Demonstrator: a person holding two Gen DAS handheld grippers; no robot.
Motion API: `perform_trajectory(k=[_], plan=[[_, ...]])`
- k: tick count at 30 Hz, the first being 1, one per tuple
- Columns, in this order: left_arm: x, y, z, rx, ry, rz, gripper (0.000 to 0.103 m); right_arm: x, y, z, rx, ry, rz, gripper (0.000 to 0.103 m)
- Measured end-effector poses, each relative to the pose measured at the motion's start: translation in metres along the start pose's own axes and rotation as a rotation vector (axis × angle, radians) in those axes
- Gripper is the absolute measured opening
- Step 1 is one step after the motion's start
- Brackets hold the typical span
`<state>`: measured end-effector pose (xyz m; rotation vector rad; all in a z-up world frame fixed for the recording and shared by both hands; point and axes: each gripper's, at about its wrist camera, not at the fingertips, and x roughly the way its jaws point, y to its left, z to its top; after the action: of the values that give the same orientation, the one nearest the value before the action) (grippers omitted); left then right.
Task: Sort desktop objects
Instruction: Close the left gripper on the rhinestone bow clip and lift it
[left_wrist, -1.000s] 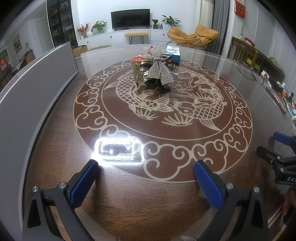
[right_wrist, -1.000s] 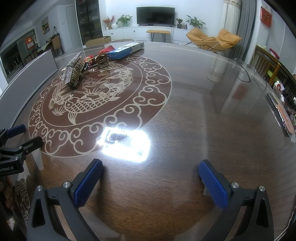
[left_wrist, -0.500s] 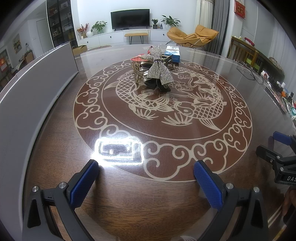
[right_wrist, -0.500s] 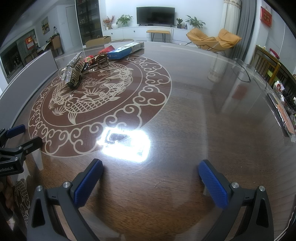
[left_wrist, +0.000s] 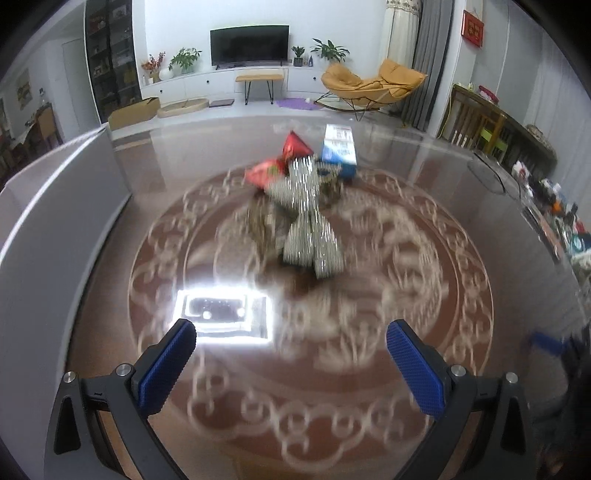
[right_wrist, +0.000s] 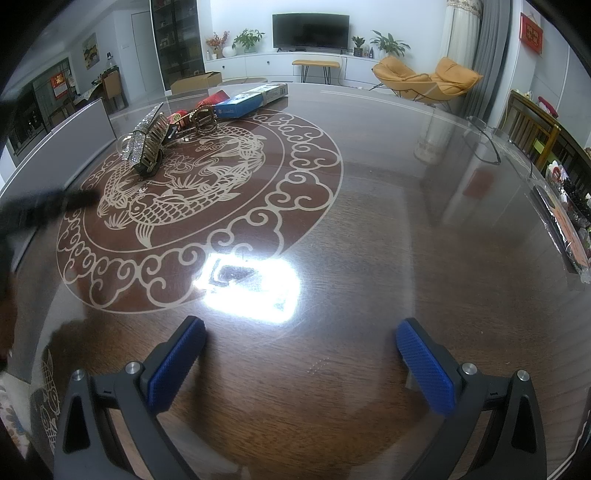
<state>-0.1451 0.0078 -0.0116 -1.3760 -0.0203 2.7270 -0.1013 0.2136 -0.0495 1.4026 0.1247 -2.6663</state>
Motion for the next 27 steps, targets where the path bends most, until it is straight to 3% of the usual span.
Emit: perform_trajectory(k=[5,9,13,17,20,21,23,24,27], plan=[[0.026,0.006,0.036,-0.009,0.014,0.055,0.103,0.000,0.000,0.000,0.000,0.000,-0.001,0.103],[0.046,0.013,0.060,-0.067,0.020,0.041,0.103,0.000,0.000,0.000,0.000,0.000,-0.001,0.103],[0.072,0.022,0.068,-0.114,0.044,0.063,0.103,0.000,0.000,0.000,0.000,0.000,-0.001,0.103],[0.102,0.022,0.074,-0.087,0.096,0.124,0.103,-0.001,0.000,-0.001,0.001,0.000,-0.001,0.103],[0.108,0.023,0.080,-0.090,0.083,0.111,0.102,0.000,0.000,0.000,0.001,0.000,-0.001,0.103],[0.108,0.024,0.080,-0.086,0.077,0.118,0.096,-0.001,0.000,0.000,0.001,0.000,-0.001,0.103],[0.102,0.023,0.081,-0.075,0.039,0.120,0.055,-0.001,0.000,-0.001,0.001,0.000,-0.001,0.103],[0.099,0.023,0.080,-0.077,0.035,0.119,0.049,0.000,0.000,0.000,0.001,0.000,-0.001,0.103],[0.092,0.028,0.073,-0.091,0.028,0.117,0.048,-0.001,0.000,0.000,0.001,0.000,-0.001,0.103]])
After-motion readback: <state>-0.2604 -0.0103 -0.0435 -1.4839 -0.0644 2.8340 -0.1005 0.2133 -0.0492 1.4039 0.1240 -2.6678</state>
